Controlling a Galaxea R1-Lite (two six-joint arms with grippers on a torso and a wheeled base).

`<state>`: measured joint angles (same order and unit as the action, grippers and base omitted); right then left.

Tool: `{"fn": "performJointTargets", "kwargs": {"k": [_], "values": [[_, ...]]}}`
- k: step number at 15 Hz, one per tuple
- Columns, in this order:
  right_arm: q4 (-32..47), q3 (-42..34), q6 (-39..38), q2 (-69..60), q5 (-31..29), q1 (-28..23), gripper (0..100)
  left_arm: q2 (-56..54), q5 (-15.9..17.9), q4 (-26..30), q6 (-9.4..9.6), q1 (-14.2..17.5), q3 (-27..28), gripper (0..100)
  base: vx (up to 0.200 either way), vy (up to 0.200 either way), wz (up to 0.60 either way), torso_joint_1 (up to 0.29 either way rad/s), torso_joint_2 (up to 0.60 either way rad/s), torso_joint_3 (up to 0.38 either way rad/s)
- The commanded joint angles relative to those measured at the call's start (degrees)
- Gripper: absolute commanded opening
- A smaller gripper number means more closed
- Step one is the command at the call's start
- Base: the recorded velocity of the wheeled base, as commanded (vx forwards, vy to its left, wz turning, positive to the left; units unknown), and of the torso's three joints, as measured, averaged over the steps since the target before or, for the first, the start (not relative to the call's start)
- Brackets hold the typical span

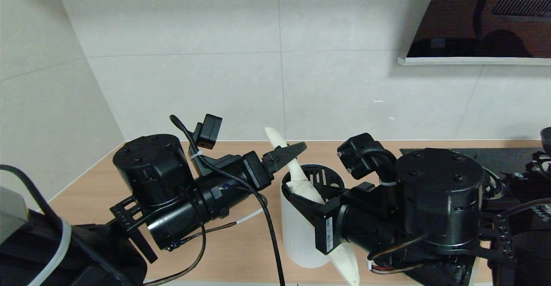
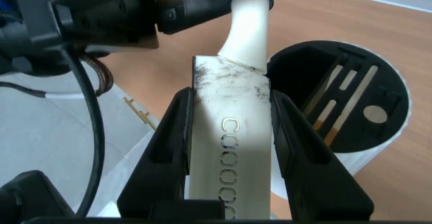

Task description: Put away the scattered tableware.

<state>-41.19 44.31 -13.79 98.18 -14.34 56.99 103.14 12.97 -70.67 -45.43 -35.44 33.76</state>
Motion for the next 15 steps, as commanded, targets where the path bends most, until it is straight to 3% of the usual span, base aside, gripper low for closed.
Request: {"fn": "performJointTargets", "kwargs": {"k": [1,3,4,15], "values": [[-0.03,0.07,-0.01,-0.01,-0.08,0.05,0,0.21,-0.05,0.0,-0.01,-0.07,0.08,100,0.0,0.0,0.0,0.0,0.0,0.0],[-0.03,-0.02,-0.01,-0.01,0.01,0.05,0,0.39,-0.14,0.0,-0.01,-0.6,-0.01,100,0.0,0.0,0.0,0.0,0.0,0.0],[-0.03,-0.02,-0.01,0.08,0.01,0.05,0,0.48,-0.14,0.0,-0.01,-0.6,0.08,0,0.0,0.0,0.0,0.0,0.0,0.0],[-0.03,0.07,-0.01,0.17,-0.17,-0.04,0,0.57,-0.14,-0.08,-0.09,-0.6,-0.01,0,0.0,0.0,0.0,0.0,0.0,0.0]]}}
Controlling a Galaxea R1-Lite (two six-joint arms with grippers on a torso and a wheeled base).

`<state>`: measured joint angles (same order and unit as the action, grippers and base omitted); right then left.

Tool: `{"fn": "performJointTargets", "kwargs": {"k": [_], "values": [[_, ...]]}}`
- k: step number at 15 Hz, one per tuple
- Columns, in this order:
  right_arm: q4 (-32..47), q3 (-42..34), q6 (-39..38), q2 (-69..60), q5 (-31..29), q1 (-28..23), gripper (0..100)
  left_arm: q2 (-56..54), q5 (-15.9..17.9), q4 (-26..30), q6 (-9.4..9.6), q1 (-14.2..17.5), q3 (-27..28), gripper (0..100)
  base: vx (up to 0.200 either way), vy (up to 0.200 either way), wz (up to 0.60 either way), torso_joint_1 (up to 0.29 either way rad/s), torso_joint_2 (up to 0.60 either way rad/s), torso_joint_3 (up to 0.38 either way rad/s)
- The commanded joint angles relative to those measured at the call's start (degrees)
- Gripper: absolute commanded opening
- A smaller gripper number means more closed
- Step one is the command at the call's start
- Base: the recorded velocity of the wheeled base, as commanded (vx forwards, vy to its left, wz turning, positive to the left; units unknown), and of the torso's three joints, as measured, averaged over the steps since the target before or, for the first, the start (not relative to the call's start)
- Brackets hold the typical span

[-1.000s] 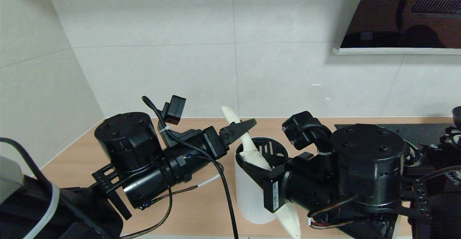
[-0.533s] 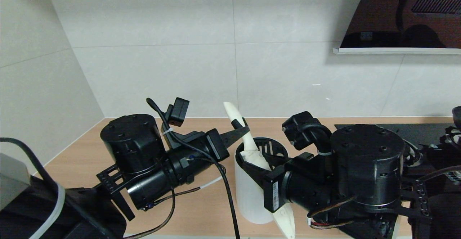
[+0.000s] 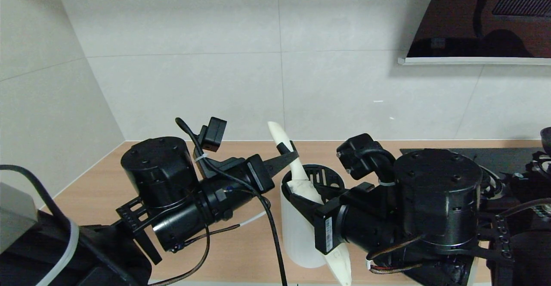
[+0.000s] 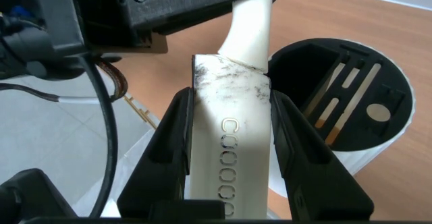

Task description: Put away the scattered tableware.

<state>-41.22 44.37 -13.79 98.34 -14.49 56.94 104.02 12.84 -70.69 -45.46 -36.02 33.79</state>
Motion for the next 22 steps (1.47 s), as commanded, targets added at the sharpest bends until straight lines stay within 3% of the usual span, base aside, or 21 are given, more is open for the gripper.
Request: {"fn": "performJointTargets", "kwargs": {"k": [1,7,8,16,18,20,22], "values": [[0.0,0.01,-0.01,-0.08,-0.1,0.01,0,-0.49,0.0,-0.15,-0.07,-0.01,-0.22,0,0.0,0.0,0.0,0.0,0.0,0.0],[0.0,-0.08,0.16,0.1,-0.97,0.01,0,-0.22,0.0,-0.76,-0.07,-0.1,-0.22,0,0.0,0.0,0.0,0.0,0.0,0.0],[0.0,-0.08,0.25,0.18,-1.06,0.01,100,-0.31,0.0,-0.76,-0.07,-0.1,-0.22,0,0.0,0.0,0.0,0.0,0.0,0.0],[0.0,-0.08,0.25,-0.7,-2.12,-0.43,100,-1.81,-0.36,-0.32,0.02,-0.1,0.05,0,0.0,0.0,0.0,0.0,0.0,0.0],[0.0,-0.08,0.43,-3.77,-2.73,-3.86,100,-4.79,-1.41,3.81,1.16,-0.01,1.28,0,0.0,0.0,0.0,0.0,0.0,0.0],[0.08,0.01,0.52,-5.62,-2.64,-6.05,100,-6.29,-7.04,10.49,2.57,-0.01,4.97,0,0.0,0.0,0.0,0.0,0.0,0.0],[0.7,0.36,0.78,-8.34,-2.47,-9.22,100,-7.87,-17.49,23.32,5.82,-0.63,14.02,0,0.0,0.0,0.0,0.0,0.0,0.0]]}}
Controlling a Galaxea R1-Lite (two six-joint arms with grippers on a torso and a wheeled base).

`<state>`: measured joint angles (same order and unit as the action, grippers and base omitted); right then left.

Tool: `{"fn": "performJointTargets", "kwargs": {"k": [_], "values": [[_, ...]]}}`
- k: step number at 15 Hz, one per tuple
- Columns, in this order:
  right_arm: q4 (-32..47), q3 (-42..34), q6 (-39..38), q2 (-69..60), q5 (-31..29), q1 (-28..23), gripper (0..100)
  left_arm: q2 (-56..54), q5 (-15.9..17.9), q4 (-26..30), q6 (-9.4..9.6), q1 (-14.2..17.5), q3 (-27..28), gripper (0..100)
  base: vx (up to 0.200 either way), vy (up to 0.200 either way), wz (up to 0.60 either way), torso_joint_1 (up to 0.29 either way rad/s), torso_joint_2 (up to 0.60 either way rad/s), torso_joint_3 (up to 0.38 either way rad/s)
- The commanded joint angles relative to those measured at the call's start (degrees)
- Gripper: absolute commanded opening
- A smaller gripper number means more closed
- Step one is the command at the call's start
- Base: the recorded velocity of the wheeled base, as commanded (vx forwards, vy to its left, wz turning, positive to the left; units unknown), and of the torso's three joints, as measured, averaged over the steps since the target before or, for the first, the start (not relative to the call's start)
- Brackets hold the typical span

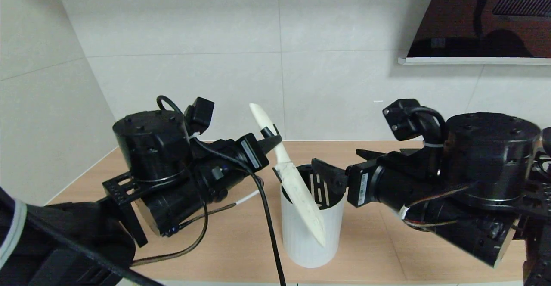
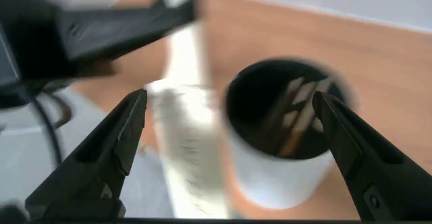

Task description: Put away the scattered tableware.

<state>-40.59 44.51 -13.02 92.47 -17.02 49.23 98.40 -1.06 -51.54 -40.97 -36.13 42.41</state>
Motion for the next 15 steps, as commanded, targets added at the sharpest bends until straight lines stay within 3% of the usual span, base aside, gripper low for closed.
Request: {"fn": "performJointTargets", "kwargs": {"k": [1,2,3,4,5,6,8,9,10,11,14,15], "values": [[0.16,0.32,0.36,-3.34,0.23,-2.64,100,-3.74,-5.09,9.09,1.77,-0.96,9.62,0,0.0,0.0,0.0,0.0,0.0,0.0],[0.16,0.32,0.8,-3.43,0.23,-3.61,100,-4.8,-5.97,11.29,3.44,-1.57,12.52,0,0.0,0.0,0.0,0.0,0.0,0.0],[0.16,0.4,0.8,-3.08,0.23,-4.31,100,-4.97,-7.64,12.69,6.96,-2.01,14.81,0,0.0,0.0,0.0,0.0,0.0,0.0],[0.16,0.4,0.8,-2.55,0.23,-4.67,100,-4.89,-11.07,14.19,12.5,-2.1,15.33,0,0.0,0.0,0.0,0.0,0.0,0.0],[0.16,0.32,0.8,-2.11,0.23,-4.67,100,-4.54,-16.87,15.24,17.68,-3.15,13.14,0,0.0,0.0,0.0,0.0,0.0,0.0],[0.16,0.32,0.8,-1.94,0.23,-4.75,100,-4.1,-18.98,14.98,18.74,-3.77,11.99,0,0.0,0.0,0.0,0.0,0.0,0.0],[0.16,0.14,0.8,-1.06,0.23,-4.67,100,-3.74,-22.41,10.32,21.02,-6.23,11.64,0,0.0,0.0,0.0,0.0,0.0,0.0],[0.16,0.14,1.07,-1.06,0.23,-4.75,100,-3.57,-25.66,7.86,23.75,-7.46,11.47,0,0.0,0.0,0.0,0.0,0.0,0.0],[0.16,0.14,1.24,-1.15,0.23,-4.75,100,-3.22,-29.61,5.84,27.26,-8.6,11.2,0,0.0,0.0,0.0,0.0,0.0,0.0],[0.16,-0.04,1.68,-1.5,0.23,-4.67,100,-1.2,-34.27,0.3,32.89,-9.66,10.06,0,0.0,0.0,0.0,0.0,0.0,0.0],[0.16,-0.12,1.68,-1.76,-0.12,-4.75,100,3.73,-35.5,-12.71,41.06,-10.45,6.28,0,0.0,0.0,0.0,0.0,0.0,0.0],[0.16,-0.12,1.68,-1.76,-0.12,-4.75,100,5.13,-36.56,-16.31,42.03,-11.06,6.28,0,0.0,0.0,0.0,0.0,0.0,0.0]]}}
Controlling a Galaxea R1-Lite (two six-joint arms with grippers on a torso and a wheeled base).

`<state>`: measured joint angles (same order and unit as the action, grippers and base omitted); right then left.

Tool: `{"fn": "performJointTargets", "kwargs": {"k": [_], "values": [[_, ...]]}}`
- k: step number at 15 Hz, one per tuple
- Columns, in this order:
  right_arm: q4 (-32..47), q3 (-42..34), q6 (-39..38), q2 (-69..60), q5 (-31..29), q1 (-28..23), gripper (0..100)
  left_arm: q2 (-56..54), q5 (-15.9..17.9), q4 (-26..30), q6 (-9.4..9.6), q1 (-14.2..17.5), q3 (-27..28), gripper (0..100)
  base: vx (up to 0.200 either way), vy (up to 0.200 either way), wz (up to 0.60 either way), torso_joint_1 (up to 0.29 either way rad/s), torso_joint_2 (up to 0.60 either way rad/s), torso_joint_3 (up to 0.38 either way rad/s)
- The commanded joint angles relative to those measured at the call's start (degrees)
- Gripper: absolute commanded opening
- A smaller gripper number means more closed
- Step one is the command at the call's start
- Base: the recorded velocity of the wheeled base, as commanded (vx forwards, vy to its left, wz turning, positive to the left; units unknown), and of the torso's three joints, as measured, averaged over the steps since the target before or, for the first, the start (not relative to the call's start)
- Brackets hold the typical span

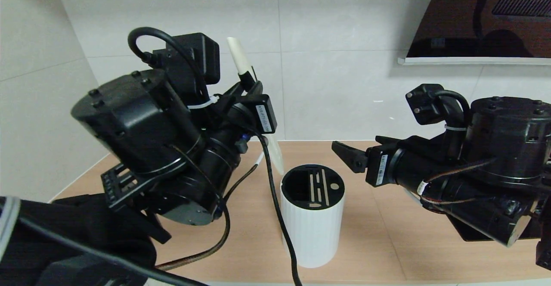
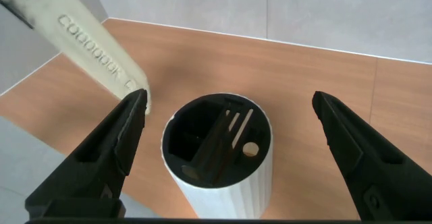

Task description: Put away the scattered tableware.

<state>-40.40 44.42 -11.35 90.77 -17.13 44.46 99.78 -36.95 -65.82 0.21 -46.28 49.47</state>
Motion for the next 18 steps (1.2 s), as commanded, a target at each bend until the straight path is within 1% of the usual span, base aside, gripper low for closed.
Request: {"fn": "performJointTargets", "kwargs": {"k": [1,5,7,10,15,18], "values": [[-0.03,-0.04,0.01,0.02,-0.01,0.01,100,5.6,-1.37,-4.67,1.11,-1.36,-0.51,0,0.0,0.0,0.0,0.0,0.0,0.0],[-0.03,-0.04,0.01,0.28,-0.1,0.01,100,6.13,-1.46,-5.02,0.67,-3.47,-0.43,0,0.0,0.0,0.0,0.0,0.0,0.0],[-0.03,-0.04,0.01,0.37,-0.1,0.01,100,6.48,-1.37,-5.02,0.5,-3.91,-0.51,0,0.0,0.0,0.0,0.0,0.0,0.0],[-0.03,-0.04,0.01,0.46,-0.1,0.01,100,7.89,-1.28,-5.11,0.41,-4.0,-0.51,0,0.0,0.0,0.0,0.0,0.0,0.0],[-0.03,-0.04,0.01,0.55,-0.1,0.1,100,10.26,-1.28,-5.64,-0.73,-4.0,-0.34,0,0.0,0.0,0.0,0.0,0.0,0.0],[-0.03,-0.04,0.01,0.55,-0.1,0.1,100,11.58,-1.28,-5.9,-0.82,-4.0,-0.34,0,0.0,0.0,0.0,0.0,0.0,0.0]]}}
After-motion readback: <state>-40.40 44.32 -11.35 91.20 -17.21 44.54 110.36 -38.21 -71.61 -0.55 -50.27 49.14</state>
